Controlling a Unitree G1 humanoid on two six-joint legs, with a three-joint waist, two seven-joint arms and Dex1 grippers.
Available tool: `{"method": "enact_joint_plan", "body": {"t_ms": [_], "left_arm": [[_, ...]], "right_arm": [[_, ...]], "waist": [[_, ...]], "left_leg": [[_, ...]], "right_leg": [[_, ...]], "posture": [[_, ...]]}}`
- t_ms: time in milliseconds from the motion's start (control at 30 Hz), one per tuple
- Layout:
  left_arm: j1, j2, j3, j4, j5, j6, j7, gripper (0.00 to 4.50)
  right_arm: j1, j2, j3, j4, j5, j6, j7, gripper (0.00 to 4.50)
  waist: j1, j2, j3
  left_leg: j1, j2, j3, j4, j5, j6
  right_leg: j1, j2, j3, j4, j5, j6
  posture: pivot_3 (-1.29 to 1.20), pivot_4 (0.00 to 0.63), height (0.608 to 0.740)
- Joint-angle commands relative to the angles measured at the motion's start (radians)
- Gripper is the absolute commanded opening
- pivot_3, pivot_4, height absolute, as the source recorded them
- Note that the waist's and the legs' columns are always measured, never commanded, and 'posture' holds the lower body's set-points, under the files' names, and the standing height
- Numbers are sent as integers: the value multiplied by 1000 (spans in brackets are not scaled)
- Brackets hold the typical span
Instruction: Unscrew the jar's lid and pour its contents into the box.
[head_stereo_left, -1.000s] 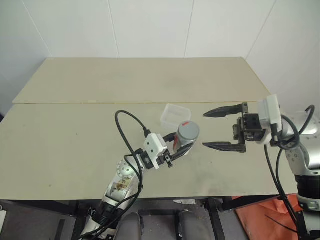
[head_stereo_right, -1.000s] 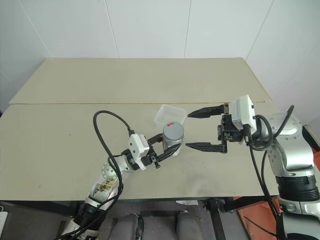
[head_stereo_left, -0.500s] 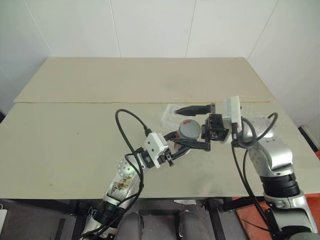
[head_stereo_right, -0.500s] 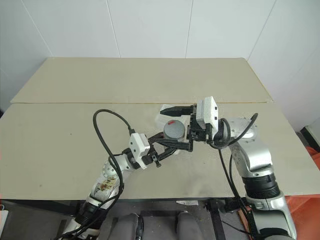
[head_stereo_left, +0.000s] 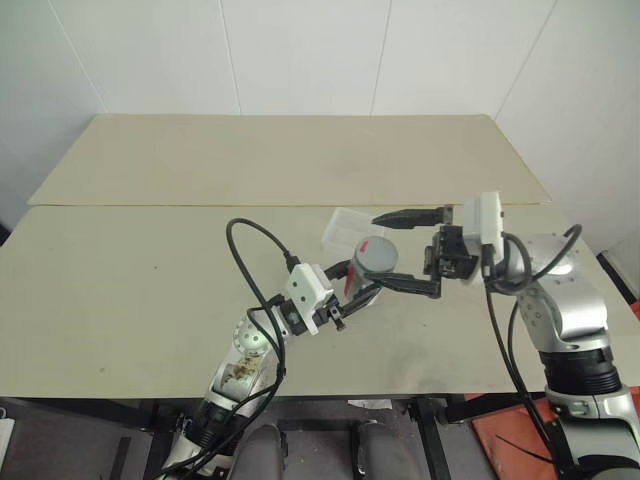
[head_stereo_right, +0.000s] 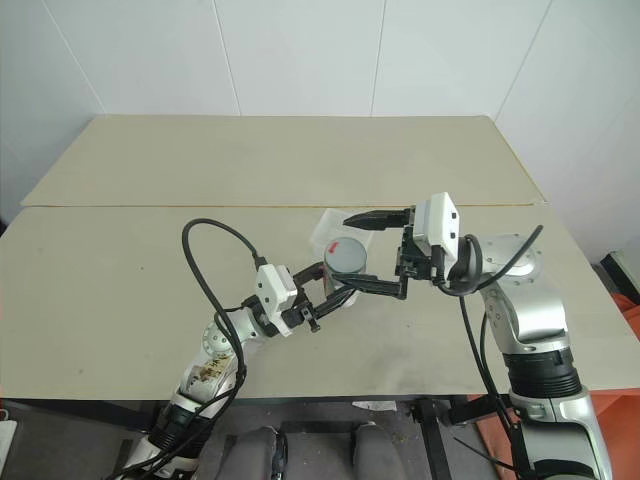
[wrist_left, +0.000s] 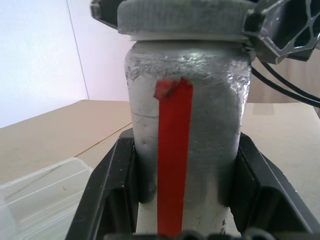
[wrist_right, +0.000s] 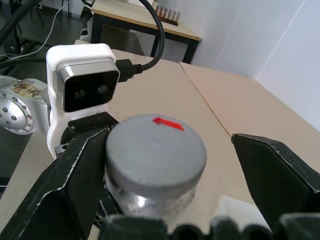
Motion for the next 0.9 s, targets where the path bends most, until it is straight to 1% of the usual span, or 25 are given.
{"method": "enact_joint_plan", "body": {"t_ms": [33, 567, 767, 900], "left_arm": [[-4, -4, -8, -19, -13, -22, -15, 1948], [-7, 0, -3, -12, -15, -27, -23, 1948], [-5, -2, -4, -11, -10, -31, -25, 1948], [-7, -3, -5, -7, -7, -35, -28, 1948]], "right_arm": [[5, -33, -71, -9, 12, -27, -9, 4452], [47, -96, -102, 18, 19, -50, 31, 4452], [80, -154, -103, -39, 92, 18, 112, 4452], [82, -138, -84, -89, 123, 69, 89, 4452]], "waist": [[0, 0, 0], [0, 0, 0], [0, 0, 0], [-2, 0, 0]], "left_leg": [[0, 0, 0, 0, 0, 0], [0, 0, 0, 0, 0, 0], [0, 0, 0, 0, 0, 0], [0, 0, 0, 0, 0, 0]], "right_leg": [[0, 0, 0, 0, 0, 0], [0, 0, 0, 0, 0, 0], [0, 0, 0, 0, 0, 0], [0, 0, 1, 0, 0, 0]], "posture": [[0, 150, 740], [0, 150, 740], [0, 150, 740], [0, 150, 740]]}}
